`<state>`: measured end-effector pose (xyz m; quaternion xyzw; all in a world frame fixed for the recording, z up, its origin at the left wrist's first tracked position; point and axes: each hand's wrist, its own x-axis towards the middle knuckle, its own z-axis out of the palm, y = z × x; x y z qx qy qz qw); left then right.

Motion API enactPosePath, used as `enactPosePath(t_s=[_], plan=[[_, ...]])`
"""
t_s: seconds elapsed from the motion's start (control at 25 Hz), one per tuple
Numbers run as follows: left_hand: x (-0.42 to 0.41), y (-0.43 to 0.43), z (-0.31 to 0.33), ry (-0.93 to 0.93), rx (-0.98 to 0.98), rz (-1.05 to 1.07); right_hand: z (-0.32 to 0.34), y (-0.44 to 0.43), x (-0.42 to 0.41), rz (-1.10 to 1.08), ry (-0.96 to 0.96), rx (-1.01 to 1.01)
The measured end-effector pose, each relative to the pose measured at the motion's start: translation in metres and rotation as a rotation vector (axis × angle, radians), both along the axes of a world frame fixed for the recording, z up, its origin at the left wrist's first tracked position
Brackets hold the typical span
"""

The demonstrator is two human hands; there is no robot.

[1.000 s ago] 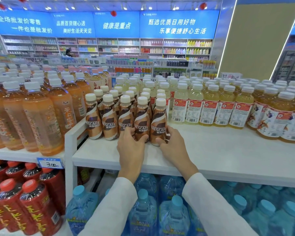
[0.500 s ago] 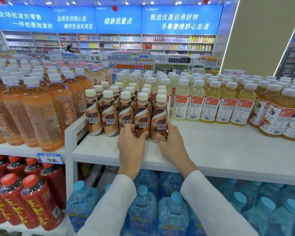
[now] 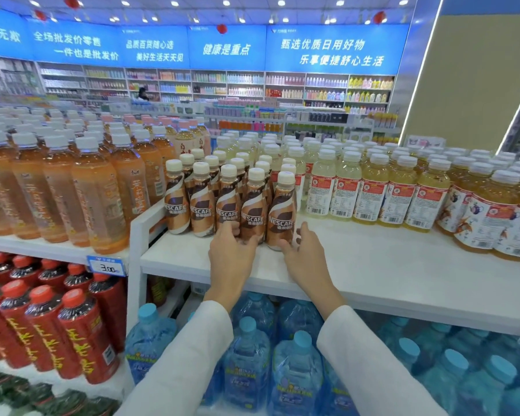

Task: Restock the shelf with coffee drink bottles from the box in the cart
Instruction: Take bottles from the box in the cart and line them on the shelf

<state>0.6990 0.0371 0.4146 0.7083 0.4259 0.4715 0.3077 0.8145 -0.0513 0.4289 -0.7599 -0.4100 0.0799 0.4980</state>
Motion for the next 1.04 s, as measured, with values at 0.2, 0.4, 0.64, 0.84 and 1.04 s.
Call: enactPosePath(t_s=[0.2, 0.4, 0.64, 0.84, 1.04], plan=[[-0.049, -0.032, -0.011, 0.044, -0.002, 0.008, -0.010, -0.050, -0.030, 0.054, -0.023, 0.068], [-0.143, -0.078, -0.057, 0.081, -0.027, 0.199, -0.040, -0.077, -0.090, 0.281, 0.015, 0.132], [-0.284, -0.138, -0.142, 0.162, -0.295, 0.521, -0.134, -0.062, -0.191, 0.595, 0.066, -0.085], [-0.380, -0.186, -0.214, 0.174, -0.520, 0.713, -0.210, -0.038, -0.284, 0.782, 0.090, -0.489], [-0.455, -0.217, -0.265, 0.066, -0.738, 0.839, -0.271, -0.024, -0.350, 0.847, 0.109, -0.657]])
